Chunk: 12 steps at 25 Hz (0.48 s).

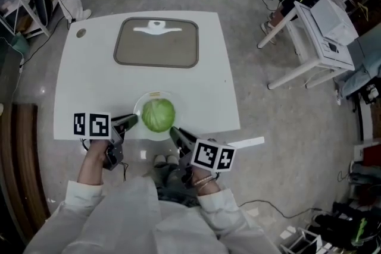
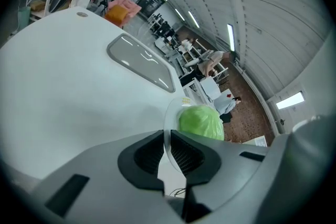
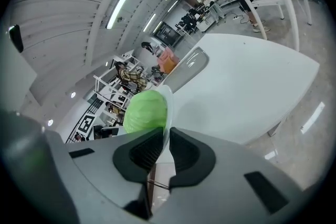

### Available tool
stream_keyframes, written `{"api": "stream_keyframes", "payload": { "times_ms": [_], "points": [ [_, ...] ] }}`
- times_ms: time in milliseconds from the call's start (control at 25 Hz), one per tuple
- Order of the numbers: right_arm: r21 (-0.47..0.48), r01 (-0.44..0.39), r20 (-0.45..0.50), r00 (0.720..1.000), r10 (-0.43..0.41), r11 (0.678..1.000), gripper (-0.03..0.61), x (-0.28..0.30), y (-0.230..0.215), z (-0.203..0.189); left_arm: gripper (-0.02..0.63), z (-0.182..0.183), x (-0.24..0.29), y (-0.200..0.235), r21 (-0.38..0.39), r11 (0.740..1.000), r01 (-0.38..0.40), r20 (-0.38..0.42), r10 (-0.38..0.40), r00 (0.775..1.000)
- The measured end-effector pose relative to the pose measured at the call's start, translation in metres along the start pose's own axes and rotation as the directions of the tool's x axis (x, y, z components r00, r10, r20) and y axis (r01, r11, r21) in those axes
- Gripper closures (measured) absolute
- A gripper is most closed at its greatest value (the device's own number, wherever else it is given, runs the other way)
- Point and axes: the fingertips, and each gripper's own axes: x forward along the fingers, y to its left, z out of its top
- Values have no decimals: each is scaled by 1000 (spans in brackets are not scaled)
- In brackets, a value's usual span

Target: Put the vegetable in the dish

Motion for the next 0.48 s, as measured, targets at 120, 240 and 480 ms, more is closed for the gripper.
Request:
{"api": "stream_keyframes", "payload": {
  "times_ms": [120,240,480],
  "points": [
    [9,-6,5,1000,6,1000,531,8,5,0,571,6,-6,4,1,1000,0,9,0,1000],
    [11,-7,9,1000,7,1000,531,15,10,4,571,15,-10,8,5,1000,-4,15,4,1000],
    [17,-8,1,1000,8,1000,531,30,10,17,571,35,-6,14,-7,1000,2,29,-2,1000]
  ]
}}
